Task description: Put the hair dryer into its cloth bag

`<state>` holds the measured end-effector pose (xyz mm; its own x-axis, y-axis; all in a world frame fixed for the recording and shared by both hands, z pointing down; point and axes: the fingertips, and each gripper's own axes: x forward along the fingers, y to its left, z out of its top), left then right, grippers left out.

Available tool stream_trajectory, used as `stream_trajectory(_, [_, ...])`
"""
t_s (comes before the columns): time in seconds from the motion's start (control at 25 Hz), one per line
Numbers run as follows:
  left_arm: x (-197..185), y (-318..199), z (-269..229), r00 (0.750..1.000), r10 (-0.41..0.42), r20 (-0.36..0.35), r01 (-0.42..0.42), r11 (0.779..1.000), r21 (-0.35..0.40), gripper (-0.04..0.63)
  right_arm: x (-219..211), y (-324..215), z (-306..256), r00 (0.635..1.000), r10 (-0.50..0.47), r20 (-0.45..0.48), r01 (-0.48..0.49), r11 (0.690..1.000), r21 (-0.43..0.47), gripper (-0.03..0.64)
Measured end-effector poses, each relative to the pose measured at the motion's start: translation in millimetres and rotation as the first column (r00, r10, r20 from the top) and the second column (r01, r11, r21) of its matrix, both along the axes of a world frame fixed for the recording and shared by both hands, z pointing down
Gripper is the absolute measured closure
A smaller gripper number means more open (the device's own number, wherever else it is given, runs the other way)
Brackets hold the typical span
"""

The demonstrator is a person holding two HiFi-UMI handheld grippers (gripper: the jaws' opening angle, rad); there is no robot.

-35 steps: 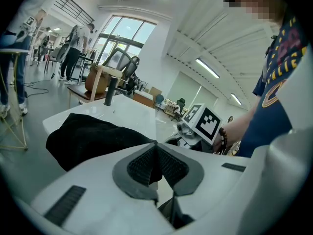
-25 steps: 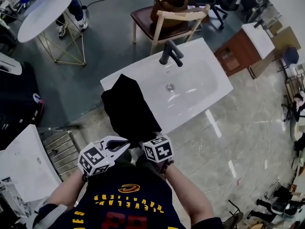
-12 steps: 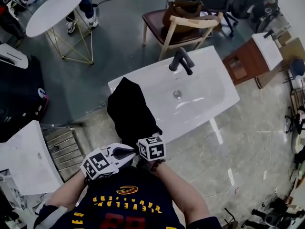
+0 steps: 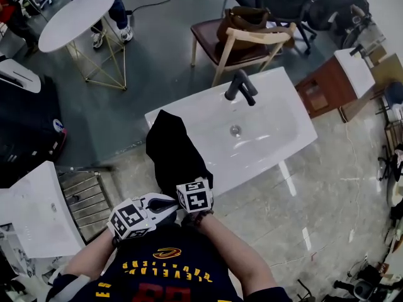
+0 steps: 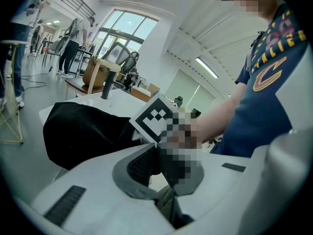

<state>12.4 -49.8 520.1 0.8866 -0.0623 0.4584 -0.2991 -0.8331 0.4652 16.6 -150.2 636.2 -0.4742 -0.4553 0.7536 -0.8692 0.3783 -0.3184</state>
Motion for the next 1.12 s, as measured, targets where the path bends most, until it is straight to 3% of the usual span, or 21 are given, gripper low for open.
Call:
stream_trajectory(0.28, [7.1, -0.2, 2.5, 1.000, -0.003, 0.010, 0.003, 1.000, 0.006, 0.580, 10.9, 6.9, -5.6, 0.999, 0.021, 0.036, -0.020, 1.000, -0.006, 0.374])
stream_trajectory(0.56, [7.7, -2.8, 11.1, 0.998, -0.036, 0.052, 0.034, 0.999, 0.029, 0.572, 38.8, 24.2, -28.8, 0.998, 0.051, 0.024, -0.052, 0.997, 0.059, 0.373])
stream_trajectory(0.8, [12.6, -12.6, 2.1, 0.995, -0.061, 0.082, 0.049, 0.988, 0.145, 0.502, 62.7, 42.9, -33.8, 0.992, 0.119, 0.034, -0.121, 0.991, 0.063, 0.373])
stream_trajectory(0.96, [13.6, -11.8, 0.5, 0.995, -0.072, 0.067, 0.060, 0.985, 0.163, 0.497, 76.3, 54.9, -41.9, 0.987, 0.152, 0.048, -0.155, 0.986, 0.065, 0.373])
stream_trajectory(1.12, [2.7, -30.4, -21.2, 0.987, -0.160, 0.032, 0.149, 0.963, 0.224, 0.497, 98.2, 73.1, -51.7, 0.971, 0.226, 0.077, -0.230, 0.971, 0.058, 0.373])
